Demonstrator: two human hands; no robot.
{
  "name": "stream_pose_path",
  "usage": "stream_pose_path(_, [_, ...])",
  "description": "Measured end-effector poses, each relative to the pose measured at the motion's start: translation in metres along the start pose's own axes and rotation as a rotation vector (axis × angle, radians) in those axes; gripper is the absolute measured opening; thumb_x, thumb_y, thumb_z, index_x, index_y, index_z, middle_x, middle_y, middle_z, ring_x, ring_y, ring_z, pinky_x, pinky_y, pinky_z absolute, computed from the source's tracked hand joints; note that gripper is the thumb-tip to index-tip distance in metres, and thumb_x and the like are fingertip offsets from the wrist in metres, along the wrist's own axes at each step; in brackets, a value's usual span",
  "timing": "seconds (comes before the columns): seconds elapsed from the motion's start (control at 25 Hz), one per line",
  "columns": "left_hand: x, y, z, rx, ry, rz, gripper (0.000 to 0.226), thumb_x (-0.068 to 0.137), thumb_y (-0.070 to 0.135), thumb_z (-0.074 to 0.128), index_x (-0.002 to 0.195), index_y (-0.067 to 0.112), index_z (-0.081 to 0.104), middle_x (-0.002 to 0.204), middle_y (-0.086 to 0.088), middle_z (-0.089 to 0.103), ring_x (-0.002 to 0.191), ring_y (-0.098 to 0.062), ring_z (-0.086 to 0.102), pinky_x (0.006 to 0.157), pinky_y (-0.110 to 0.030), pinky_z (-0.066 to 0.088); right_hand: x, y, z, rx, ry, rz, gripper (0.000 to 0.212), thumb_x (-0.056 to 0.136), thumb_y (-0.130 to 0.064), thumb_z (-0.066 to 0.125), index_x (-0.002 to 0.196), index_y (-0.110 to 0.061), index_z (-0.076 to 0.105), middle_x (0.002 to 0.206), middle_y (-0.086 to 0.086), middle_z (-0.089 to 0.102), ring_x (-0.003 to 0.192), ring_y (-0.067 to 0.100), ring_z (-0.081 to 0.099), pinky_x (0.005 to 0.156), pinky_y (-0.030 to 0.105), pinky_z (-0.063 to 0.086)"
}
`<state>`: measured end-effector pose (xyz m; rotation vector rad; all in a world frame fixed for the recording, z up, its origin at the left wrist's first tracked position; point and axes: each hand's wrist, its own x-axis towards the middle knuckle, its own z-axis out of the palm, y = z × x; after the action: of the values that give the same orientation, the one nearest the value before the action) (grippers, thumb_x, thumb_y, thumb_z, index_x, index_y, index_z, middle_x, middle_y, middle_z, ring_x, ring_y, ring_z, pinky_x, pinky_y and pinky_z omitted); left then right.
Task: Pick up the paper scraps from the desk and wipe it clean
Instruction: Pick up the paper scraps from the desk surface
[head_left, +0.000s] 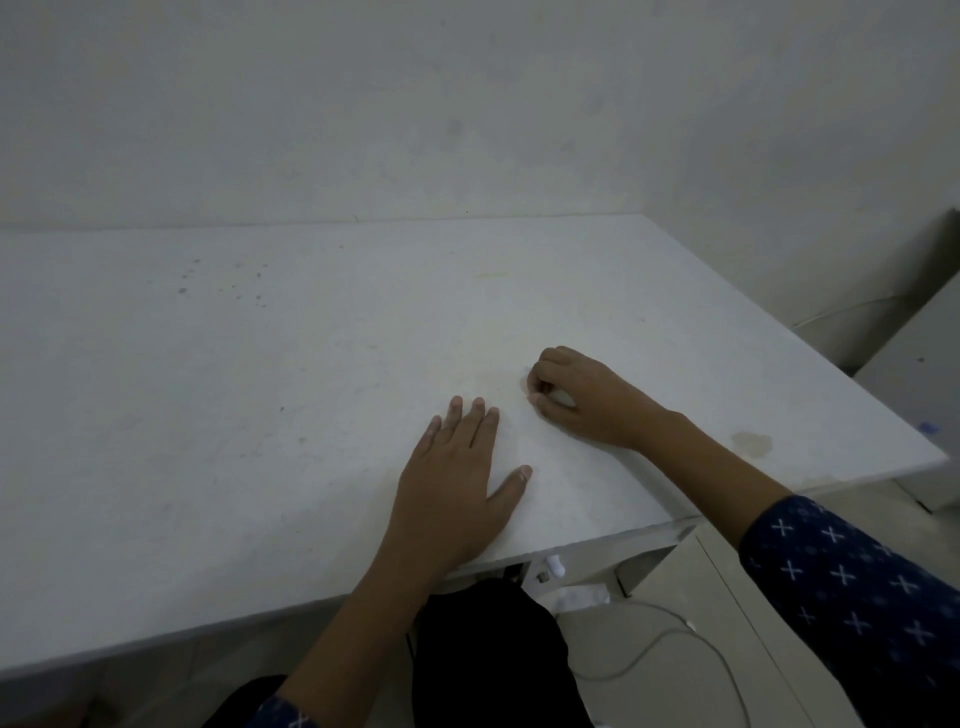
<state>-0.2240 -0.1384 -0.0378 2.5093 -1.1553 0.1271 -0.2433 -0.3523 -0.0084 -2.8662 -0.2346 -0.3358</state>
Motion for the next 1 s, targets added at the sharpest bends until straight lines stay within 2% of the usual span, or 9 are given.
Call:
stream_pose_path(0.16, [0.0, 0.0, 0.0, 0.003, -0.005, 0.001, 0.089, 0.076, 0.066, 0.0, 0.15, 0.018, 0.011, 0.158, 0.001, 0.008, 0.146, -0.013, -0.002, 0.113, -0.025, -0.008, -0.004, -0.002, 0.006, 0.09, 0.081, 0.072, 0.007, 0.091, -0.012, 0.05, 0.085, -0.011, 0.053, 0.083, -0.003, 0.049, 0.077, 0.012, 0.043, 0.068, 0.018, 0.035])
stream_pose_path(0.32, [0.0, 0.0, 0.0, 0.0, -0.014, 0.0, 0.089, 0.076, 0.066, 0.0, 0.149, 0.018, 0.012, 0.158, 0.001, 0.008, 0.146, -0.014, -0.002, 0.113, -0.024, -0.008, -0.007, -0.001, 0.01, 0.193, 0.199, 0.261, 0.008, 0.092, -0.008, 0.047, 0.09, -0.007, 0.054, 0.087, 0.0, 0.052, 0.08, 0.013, 0.045, 0.068, 0.009, 0.033])
stream_pose_path(0.44, [0.0, 0.0, -0.001, 0.012, -0.022, 0.001, 0.089, 0.075, 0.065, -0.001, 0.15, 0.018, 0.011, 0.158, 0.001, 0.008, 0.146, -0.014, -0.003, 0.113, -0.024, -0.009, -0.008, 0.001, 0.006, 0.325, 0.312, 0.433, 0.012, 0.093, -0.008, 0.047, 0.092, -0.003, 0.058, 0.089, 0.003, 0.056, 0.08, 0.016, 0.051, 0.067, 0.008, 0.036])
stream_pose_path(0.6, [0.0, -0.001, -0.002, 0.002, -0.032, -0.003, 0.09, 0.074, 0.066, -0.002, 0.15, 0.018, 0.01, 0.158, 0.001, 0.007, 0.146, -0.014, -0.003, 0.114, -0.026, -0.007, -0.013, 0.001, 0.003, 0.477, 0.396, 0.59, 0.013, 0.094, -0.01, 0.046, 0.09, -0.009, 0.058, 0.084, -0.003, 0.058, 0.074, 0.005, 0.052, 0.062, 0.004, 0.038])
stream_pose_path(0.68, [0.0, -0.001, -0.002, -0.004, -0.039, -0.009, 0.089, 0.076, 0.066, 0.0, 0.15, 0.018, 0.01, 0.158, 0.001, 0.006, 0.146, -0.014, -0.003, 0.114, -0.027, -0.006, -0.015, -0.004, 0.001, 0.547, 0.45, 0.627, 0.013, 0.094, -0.009, 0.045, 0.088, -0.012, 0.057, 0.079, -0.006, 0.055, 0.07, 0.006, 0.05, 0.061, 0.003, 0.038])
stream_pose_path(0.8, [0.0, -0.001, -0.001, 0.0, -0.066, -0.011, 0.085, 0.08, 0.067, 0.004, 0.15, 0.019, 0.009, 0.159, 0.001, 0.005, 0.146, -0.014, -0.003, 0.113, -0.025, -0.008, -0.015, -0.018, -0.011, 0.71, 0.587, 0.631, 0.014, 0.095, -0.009, 0.044, 0.087, -0.012, 0.055, 0.078, -0.005, 0.055, 0.068, 0.01, 0.05, 0.066, 0.015, 0.043])
stream_pose_path(0.88, [0.001, -0.001, -0.006, -0.081, -0.071, -0.015, 0.076, 0.088, 0.064, 0.018, 0.149, 0.02, 0.012, 0.158, 0.003, 0.009, 0.145, -0.013, 0.002, 0.112, -0.023, -0.004, -0.014, -0.035, -0.021, 0.84, 0.572, 0.542, 0.014, 0.096, -0.01, 0.045, 0.087, -0.01, 0.055, 0.074, -0.003, 0.054, 0.064, 0.009, 0.05, 0.064, 0.017, 0.045])
stream_pose_path(0.92, [0.001, 0.0, -0.01, -0.204, -0.048, -0.051, 0.069, 0.092, 0.059, 0.028, 0.148, 0.021, 0.017, 0.156, 0.005, 0.015, 0.144, -0.012, 0.009, 0.112, -0.021, 0.001, -0.013, -0.044, -0.023, 0.919, 0.534, 0.483, 0.014, 0.097, -0.011, 0.045, 0.087, -0.009, 0.055, 0.073, 0.0, 0.053, 0.064, 0.01, 0.049, 0.063, 0.019, 0.045])
stream_pose_path(1.0, [-0.001, 0.002, -0.023, -0.555, 0.107, -0.205, 0.048, 0.095, 0.044, 0.042, 0.137, 0.022, 0.041, 0.141, 0.007, 0.043, 0.134, -0.013, 0.036, 0.106, -0.018, 0.023, -0.012, -0.065, -0.025, 1.068, 0.436, 0.383, 0.013, 0.097, -0.01, 0.045, 0.088, -0.007, 0.054, 0.073, 0.005, 0.051, 0.064, 0.013, 0.049, 0.064, 0.021, 0.046])
